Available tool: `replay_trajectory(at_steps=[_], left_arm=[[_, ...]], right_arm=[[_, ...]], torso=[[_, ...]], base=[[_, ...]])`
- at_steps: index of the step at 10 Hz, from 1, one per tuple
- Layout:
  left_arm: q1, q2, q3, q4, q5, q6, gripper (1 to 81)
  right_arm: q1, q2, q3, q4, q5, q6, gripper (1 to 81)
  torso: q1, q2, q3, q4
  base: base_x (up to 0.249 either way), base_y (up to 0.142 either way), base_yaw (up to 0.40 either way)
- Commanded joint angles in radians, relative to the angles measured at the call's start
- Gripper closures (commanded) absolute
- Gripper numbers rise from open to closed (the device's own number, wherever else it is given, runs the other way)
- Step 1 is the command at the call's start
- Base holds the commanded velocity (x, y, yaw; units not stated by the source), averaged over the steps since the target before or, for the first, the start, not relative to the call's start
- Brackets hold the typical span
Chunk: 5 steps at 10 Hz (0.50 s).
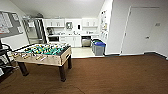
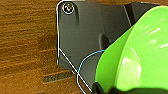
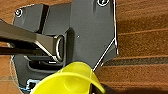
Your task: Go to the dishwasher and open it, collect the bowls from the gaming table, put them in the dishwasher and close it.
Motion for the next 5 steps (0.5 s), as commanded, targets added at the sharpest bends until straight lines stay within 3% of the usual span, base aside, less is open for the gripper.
replay_trajectory(at_steps=[1, 5], left_arm=[[-0.039, -0.006, -0.006, -0.005, 0.04, 0.002, 81.1], [-0.039, -0.006, -0.006, -0.005, 0.04, 0.002, 81.1]], right_arm=[[0.029, -0.012, -0.005, -0.013, -0.048, -0.004, 81.1], [0.029, -0.012, -0.005, -0.013, -0.048, -0.004, 81.1]], torso=[[0.001, 0.0, 0.0, 0.0], [0.001, 0.0, 0.0, 0.0]], base=[[0.138, 0.0, 0.0], [0.138, 0.0, 0.0]])
